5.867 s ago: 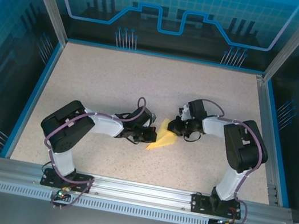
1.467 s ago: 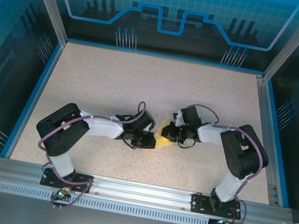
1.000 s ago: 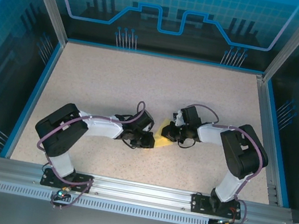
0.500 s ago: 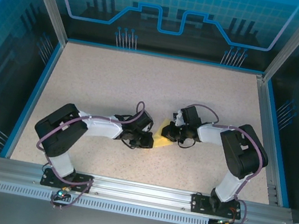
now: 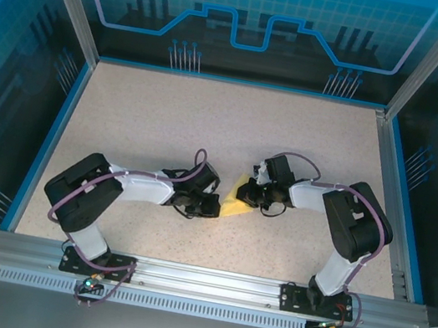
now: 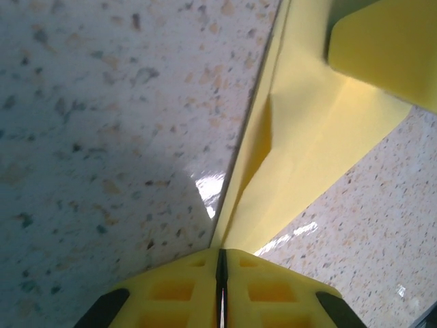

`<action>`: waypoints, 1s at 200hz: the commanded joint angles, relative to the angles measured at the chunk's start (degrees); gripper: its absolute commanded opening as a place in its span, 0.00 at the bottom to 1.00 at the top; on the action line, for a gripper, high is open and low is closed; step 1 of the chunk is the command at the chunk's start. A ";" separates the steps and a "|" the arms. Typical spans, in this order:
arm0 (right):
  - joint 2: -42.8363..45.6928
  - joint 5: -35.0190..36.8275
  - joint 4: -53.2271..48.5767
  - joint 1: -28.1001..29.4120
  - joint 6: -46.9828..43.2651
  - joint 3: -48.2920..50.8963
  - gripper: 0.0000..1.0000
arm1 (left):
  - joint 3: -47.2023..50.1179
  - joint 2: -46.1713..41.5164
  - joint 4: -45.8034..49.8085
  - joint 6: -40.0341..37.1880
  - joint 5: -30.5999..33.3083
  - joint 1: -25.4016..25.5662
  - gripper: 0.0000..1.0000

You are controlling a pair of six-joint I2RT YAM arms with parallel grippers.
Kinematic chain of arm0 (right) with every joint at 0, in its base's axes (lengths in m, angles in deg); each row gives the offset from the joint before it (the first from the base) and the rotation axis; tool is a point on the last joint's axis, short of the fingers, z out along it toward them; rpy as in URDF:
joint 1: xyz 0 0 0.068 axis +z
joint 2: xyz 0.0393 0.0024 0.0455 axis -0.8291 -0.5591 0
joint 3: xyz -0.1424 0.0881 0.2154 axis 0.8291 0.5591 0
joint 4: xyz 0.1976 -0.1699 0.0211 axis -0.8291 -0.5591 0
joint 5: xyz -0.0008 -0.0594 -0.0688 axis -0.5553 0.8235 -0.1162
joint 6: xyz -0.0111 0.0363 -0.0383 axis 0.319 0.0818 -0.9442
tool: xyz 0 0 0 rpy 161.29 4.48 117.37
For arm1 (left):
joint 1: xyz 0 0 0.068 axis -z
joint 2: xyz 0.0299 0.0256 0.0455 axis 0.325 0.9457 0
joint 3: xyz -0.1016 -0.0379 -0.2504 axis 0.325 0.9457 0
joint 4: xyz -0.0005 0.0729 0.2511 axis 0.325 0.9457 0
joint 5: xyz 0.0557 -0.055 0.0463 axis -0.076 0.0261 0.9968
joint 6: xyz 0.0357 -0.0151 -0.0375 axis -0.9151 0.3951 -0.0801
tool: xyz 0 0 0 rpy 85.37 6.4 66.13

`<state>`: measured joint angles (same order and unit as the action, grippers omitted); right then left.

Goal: Fold a paper plane with a square sheet of paper (pick it up from the middle)
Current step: Fourth fold the wing at the center of the table.

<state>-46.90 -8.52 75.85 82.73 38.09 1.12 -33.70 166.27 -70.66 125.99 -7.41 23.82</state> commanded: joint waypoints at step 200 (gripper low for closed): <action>-3.17 5.59 -4.85 0.68 0.52 0.54 0.08 | -0.26 1.74 -5.14 1.13 -2.24 -0.48 0.09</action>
<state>-46.98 -8.54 75.66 82.73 38.33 0.96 -33.51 167.12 -77.04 127.28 -10.26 23.71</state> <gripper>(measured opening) 0.078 0.097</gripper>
